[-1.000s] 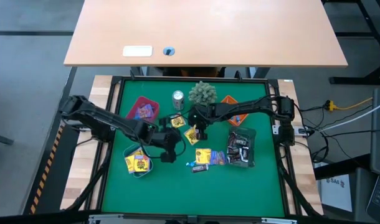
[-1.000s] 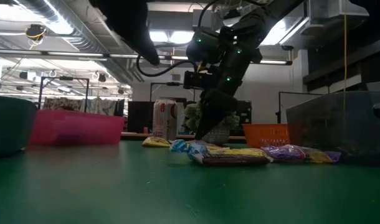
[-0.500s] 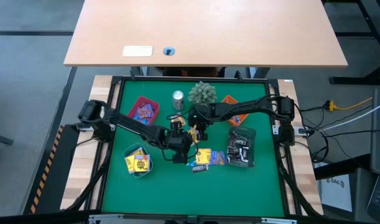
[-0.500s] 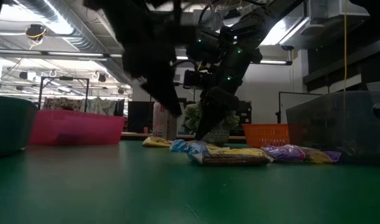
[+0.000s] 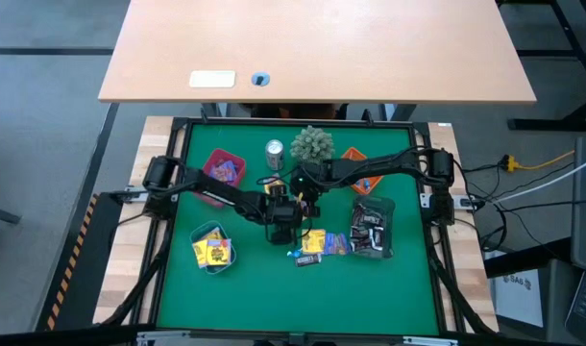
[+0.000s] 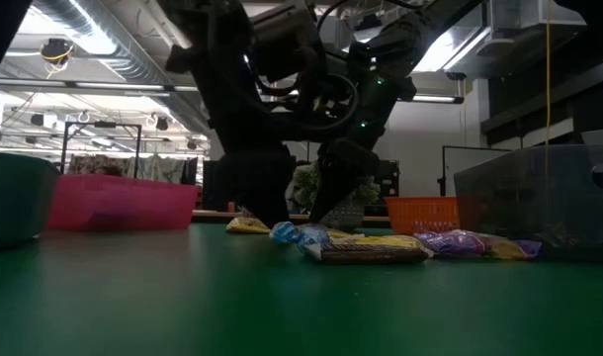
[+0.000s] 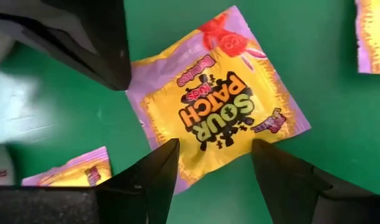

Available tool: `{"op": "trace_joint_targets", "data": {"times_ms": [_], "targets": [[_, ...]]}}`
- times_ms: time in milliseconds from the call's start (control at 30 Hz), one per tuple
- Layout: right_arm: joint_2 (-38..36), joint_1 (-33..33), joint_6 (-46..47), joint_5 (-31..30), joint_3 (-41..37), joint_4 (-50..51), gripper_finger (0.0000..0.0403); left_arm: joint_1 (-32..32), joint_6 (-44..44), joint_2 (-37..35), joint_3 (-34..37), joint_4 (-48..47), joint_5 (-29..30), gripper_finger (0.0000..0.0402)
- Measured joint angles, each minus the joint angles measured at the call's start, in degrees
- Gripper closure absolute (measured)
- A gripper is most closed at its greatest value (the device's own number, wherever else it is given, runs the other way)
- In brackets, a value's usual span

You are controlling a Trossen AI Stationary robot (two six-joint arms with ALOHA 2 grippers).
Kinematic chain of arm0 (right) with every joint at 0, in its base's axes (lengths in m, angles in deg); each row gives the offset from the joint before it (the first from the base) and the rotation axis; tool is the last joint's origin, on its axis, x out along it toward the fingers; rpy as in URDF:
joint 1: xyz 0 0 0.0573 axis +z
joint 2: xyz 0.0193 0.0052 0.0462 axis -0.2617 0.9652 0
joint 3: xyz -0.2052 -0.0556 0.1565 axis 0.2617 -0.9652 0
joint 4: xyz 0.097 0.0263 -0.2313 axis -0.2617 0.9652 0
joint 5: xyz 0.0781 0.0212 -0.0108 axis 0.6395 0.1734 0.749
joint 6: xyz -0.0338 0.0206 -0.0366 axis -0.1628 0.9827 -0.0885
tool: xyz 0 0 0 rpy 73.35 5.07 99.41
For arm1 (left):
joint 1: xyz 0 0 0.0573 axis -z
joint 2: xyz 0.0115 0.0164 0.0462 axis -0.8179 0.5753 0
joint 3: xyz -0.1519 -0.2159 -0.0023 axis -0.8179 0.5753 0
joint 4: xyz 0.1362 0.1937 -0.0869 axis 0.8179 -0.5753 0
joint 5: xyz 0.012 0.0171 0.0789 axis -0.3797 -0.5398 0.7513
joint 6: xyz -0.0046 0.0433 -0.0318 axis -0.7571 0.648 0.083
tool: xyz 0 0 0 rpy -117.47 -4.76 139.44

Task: Sort candy
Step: Put the yellow candy into the blue transparent bin

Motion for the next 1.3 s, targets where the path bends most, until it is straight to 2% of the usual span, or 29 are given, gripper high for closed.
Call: {"op": "trace_joint_targets", "data": {"times_ms": [100, 200, 467, 567, 767, 900, 1100, 1300], "targets": [[0.00, 0.00, -0.08, 0.02, 0.00, -0.02, 0.0403, -0.90, 0.02, 0.40, -0.12, 0.02, -3.06, 0.0203], [0.00, 0.00, -0.39, 0.02, 0.00, 0.00, 0.0403, -1.10, 0.00, 0.44, -0.12, -0.05, -3.42, 0.0219], [0.00, 0.07, -0.44, 0.37, 0.00, -0.08, 0.0394, -0.87, -0.20, 0.60, -0.12, -0.05, -3.93, 0.0304], [0.00, 0.02, -0.43, 0.24, 0.00, -0.11, 0.0370, -0.82, -0.18, 0.62, -0.12, -0.05, -3.84, 0.0336], [-0.02, 0.02, -0.44, -0.04, 0.00, -0.03, 0.0296, -0.39, -0.18, 0.28, -0.09, -0.40, -3.62, 0.0392], [-0.18, 0.02, -0.42, -0.36, 3.24, 5.86, 0.0274, 0.22, -0.05, -0.85, 0.12, -1.83, -3.90, 0.0398], [-0.28, 0.00, -0.51, -1.07, 12.70, 18.69, 0.0276, 1.40, -0.51, -6.51, 0.14, -5.14, -8.39, 0.0401], [-0.35, 0.02, -0.96, -1.66, 18.64, 21.25, 0.0276, 4.42, -4.60, -14.97, 0.14, -15.13, -10.97, 0.0401]]}}
